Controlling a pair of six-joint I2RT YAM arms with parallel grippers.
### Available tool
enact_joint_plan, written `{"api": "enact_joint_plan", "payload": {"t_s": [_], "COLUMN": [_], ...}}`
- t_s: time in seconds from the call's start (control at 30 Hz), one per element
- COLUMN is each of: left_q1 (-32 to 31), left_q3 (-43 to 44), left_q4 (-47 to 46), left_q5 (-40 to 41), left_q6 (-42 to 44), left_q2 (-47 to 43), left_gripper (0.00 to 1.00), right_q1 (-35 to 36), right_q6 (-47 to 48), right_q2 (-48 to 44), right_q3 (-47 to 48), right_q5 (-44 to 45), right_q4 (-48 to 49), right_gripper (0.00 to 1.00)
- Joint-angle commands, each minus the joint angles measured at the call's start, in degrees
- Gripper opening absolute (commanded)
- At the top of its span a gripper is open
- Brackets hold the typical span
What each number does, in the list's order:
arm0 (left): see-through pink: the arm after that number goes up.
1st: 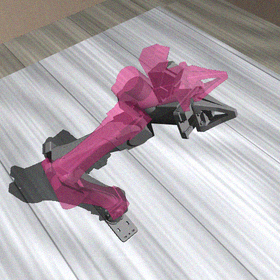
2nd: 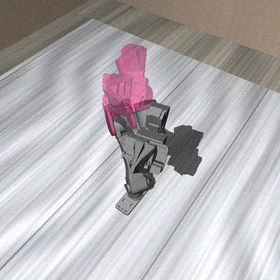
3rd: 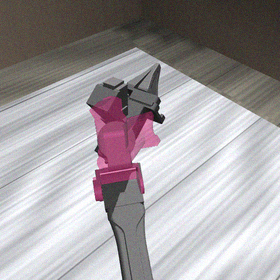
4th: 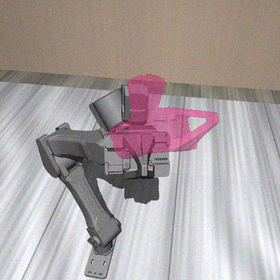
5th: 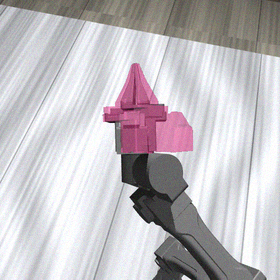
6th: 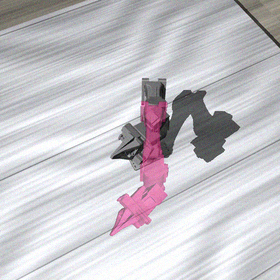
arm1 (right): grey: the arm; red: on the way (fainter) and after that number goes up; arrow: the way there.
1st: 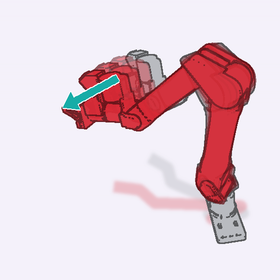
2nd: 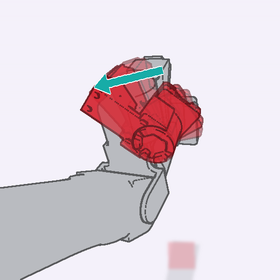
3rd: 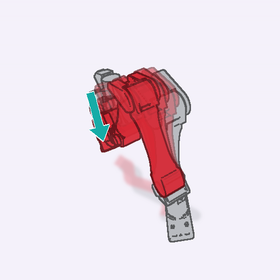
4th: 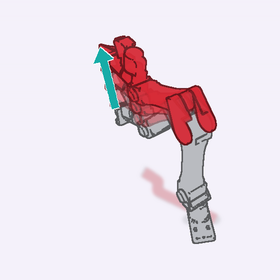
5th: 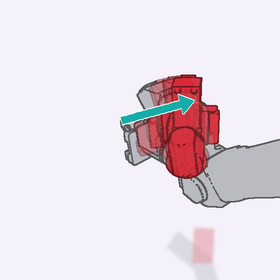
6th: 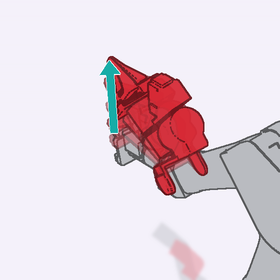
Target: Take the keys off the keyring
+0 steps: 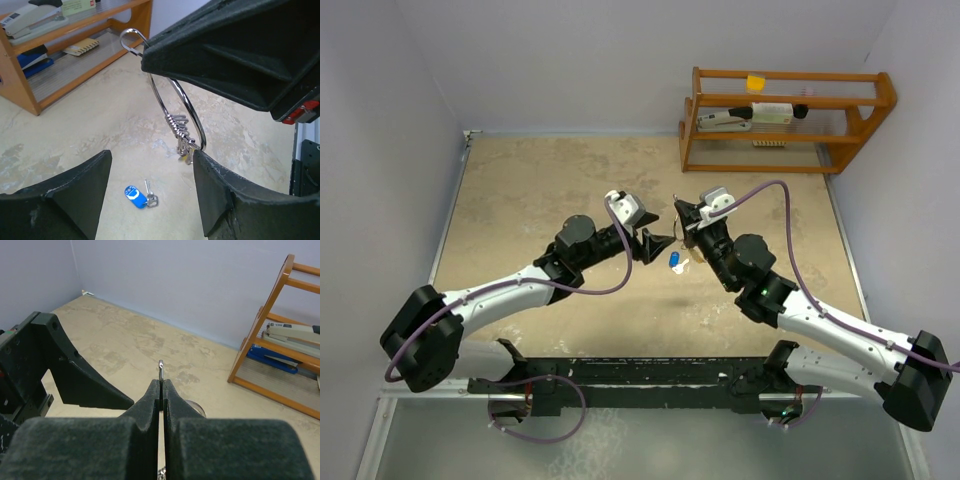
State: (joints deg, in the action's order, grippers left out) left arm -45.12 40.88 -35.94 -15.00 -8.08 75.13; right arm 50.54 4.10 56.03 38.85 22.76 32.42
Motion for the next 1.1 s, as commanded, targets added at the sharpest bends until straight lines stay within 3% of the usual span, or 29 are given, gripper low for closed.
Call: {"api": "enact_joint_plan", "payload": {"t_s": [0.0, 0.33, 0.87, 0.97, 1.07], "left_q1": [-0.6, -0.9, -1.7, -1.9, -2.1], "left_q3": [2.1, 2.1, 4.8, 5.1, 5.0], "left_q4": [0.0, -0.2, -10.5, -12.4, -13.7], "left_q5": [-2.1, -1.9, -2.8, -1.9, 1.1], "left_q6": [1.7, 2.3, -0.5, -1.2, -2.0], "left_q2": [-2.1, -2.7, 5.1, 6.4, 6.5], "left_gripper": [0.64, 0.66, 0.66, 0.56, 0.26], "right_q1": [-0.1, -0.2, -0.1, -0.2, -0.1], "right_q6": [0.0, -0.1, -1.1, -1.3, -1.3], "right_q2": [-1.0, -0.9, 0.2, 0.1, -0.1], "right_q3": [1.2, 1.3, 1.6, 1.6, 1.1], "right_q5": [-0.5, -0.9, -1.3, -1.3, -1.0], "right_q4": [4.3, 4.4, 4.6, 4.5, 4.4], "right_gripper": [0.0, 0.0, 0.0, 0.0, 0.0]}}
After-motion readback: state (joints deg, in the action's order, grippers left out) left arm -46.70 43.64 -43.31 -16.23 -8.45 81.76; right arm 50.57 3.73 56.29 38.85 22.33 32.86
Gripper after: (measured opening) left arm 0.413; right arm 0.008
